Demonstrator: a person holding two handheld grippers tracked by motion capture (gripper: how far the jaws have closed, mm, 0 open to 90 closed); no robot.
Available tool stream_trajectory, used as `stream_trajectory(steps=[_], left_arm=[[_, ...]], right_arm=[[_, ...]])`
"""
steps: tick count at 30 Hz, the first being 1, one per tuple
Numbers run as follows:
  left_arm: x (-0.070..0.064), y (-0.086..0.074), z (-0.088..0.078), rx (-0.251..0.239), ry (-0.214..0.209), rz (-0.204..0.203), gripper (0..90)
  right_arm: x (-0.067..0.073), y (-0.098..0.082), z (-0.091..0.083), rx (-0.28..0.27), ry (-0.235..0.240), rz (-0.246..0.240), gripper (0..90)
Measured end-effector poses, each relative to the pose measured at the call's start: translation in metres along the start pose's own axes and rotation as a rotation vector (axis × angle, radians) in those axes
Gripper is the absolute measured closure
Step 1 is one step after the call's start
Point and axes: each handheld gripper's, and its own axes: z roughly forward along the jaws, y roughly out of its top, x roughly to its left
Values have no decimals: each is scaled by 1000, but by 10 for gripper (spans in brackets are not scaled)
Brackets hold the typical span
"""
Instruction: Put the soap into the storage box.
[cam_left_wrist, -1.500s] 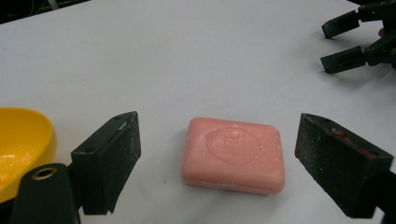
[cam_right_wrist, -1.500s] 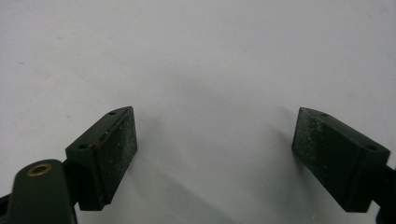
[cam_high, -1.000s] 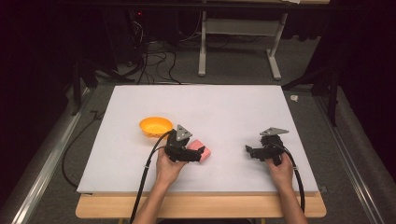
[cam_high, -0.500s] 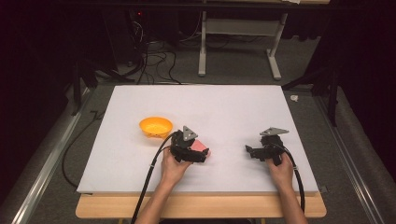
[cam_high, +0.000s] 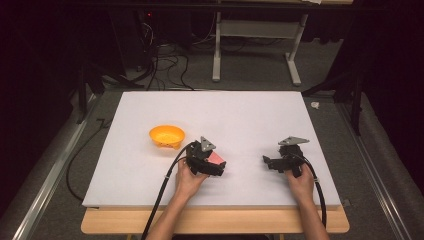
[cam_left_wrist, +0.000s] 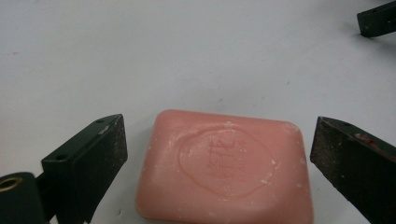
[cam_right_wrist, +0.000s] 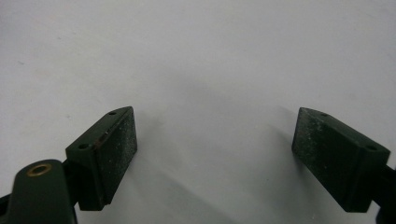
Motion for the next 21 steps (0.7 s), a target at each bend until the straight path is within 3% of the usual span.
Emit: stream_trajectory(steps=[8,21], left_arm=[[-3,-3,6,21,12,29,45],[-4,-9,14,49,18,35,82]], right_arm=[[0,0,0,0,0,0,147],[0,0,0,0,0,1,147]])
